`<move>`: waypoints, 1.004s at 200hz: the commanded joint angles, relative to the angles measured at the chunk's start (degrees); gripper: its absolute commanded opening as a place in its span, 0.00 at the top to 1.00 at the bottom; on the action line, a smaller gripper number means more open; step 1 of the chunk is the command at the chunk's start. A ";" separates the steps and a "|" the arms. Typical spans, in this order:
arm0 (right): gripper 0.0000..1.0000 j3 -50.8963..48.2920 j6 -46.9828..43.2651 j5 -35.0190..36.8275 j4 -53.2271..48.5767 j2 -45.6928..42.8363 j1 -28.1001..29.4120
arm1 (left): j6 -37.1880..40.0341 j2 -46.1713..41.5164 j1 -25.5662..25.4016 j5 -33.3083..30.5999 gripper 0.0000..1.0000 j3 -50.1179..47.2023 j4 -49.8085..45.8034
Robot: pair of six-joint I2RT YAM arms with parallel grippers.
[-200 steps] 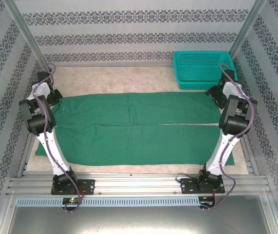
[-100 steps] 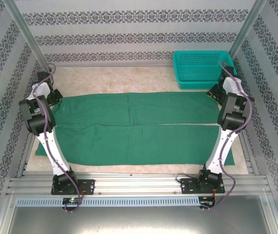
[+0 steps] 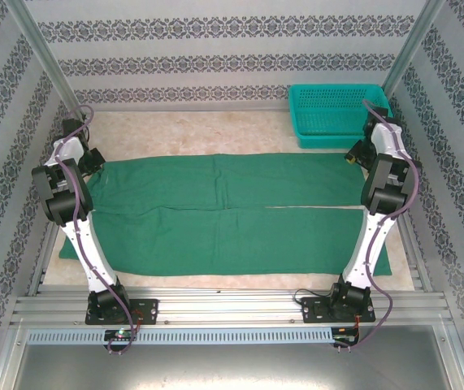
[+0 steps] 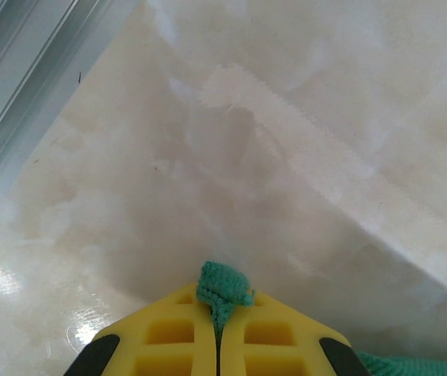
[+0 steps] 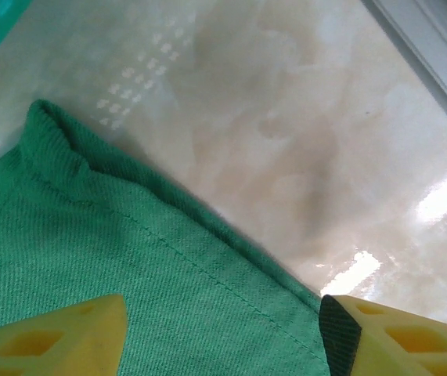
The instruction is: Roll up the long pants
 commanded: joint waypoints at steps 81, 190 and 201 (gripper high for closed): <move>0.24 -18.38 1.49 -1.66 11.19 -11.71 -2.62 | 0.85 4.25 -1.99 5.92 0.96 -0.20 -3.78; 0.28 -6.55 -3.02 -4.18 1.63 -2.11 -0.85 | 0.80 4.42 -1.93 5.96 0.94 0.07 -4.19; 0.29 -6.29 -3.22 -4.23 1.38 -1.82 -0.83 | 0.88 4.56 -1.94 6.02 0.94 0.15 -4.20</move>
